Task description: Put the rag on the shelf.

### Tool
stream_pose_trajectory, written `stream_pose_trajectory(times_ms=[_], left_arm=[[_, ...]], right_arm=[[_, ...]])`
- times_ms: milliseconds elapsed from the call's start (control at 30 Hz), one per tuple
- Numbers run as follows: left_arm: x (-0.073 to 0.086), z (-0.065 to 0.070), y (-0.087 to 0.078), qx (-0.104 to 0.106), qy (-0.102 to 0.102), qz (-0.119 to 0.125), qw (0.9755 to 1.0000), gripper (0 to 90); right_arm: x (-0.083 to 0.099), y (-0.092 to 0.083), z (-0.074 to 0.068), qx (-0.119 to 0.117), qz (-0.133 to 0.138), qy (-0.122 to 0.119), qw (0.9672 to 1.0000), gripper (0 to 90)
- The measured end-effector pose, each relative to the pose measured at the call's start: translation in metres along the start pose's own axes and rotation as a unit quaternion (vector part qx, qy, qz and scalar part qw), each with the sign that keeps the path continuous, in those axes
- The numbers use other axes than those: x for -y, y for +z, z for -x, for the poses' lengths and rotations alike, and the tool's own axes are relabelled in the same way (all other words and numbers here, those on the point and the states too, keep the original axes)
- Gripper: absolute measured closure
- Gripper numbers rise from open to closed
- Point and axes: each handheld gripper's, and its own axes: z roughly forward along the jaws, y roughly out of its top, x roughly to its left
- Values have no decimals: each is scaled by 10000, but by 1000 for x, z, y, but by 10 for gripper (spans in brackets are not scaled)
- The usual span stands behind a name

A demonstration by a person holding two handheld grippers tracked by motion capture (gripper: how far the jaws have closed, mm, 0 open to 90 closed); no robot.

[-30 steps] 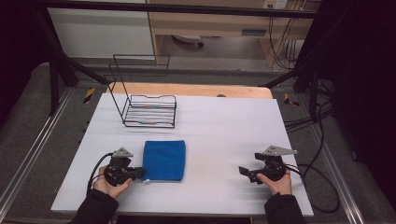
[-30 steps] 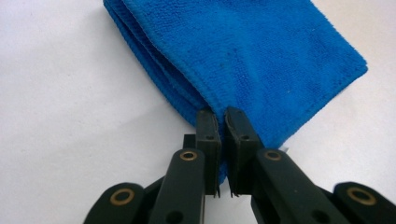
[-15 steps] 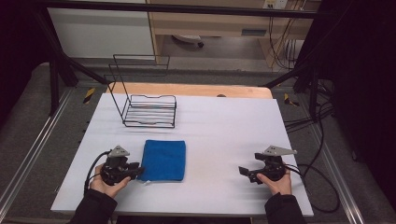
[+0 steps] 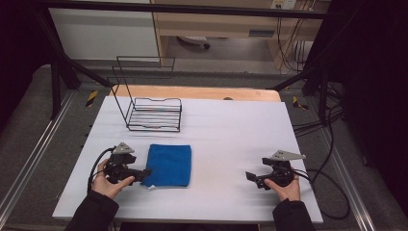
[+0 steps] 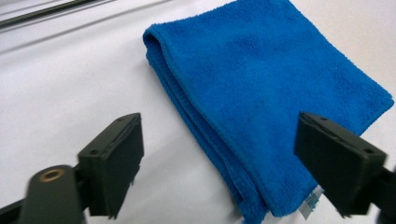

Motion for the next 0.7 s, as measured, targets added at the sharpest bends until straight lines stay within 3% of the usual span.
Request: stream_pose_trajectory(times_ms=[200,700], left_arm=[[-11,-1,0,-68,82,-18,9999,62],[-51,-13,-4,-287,59,304,9991,86]], right_arm=[[0,0,0,20,-16,6,10000,11],[0,0,-1,24,-10,5,10000,11]])
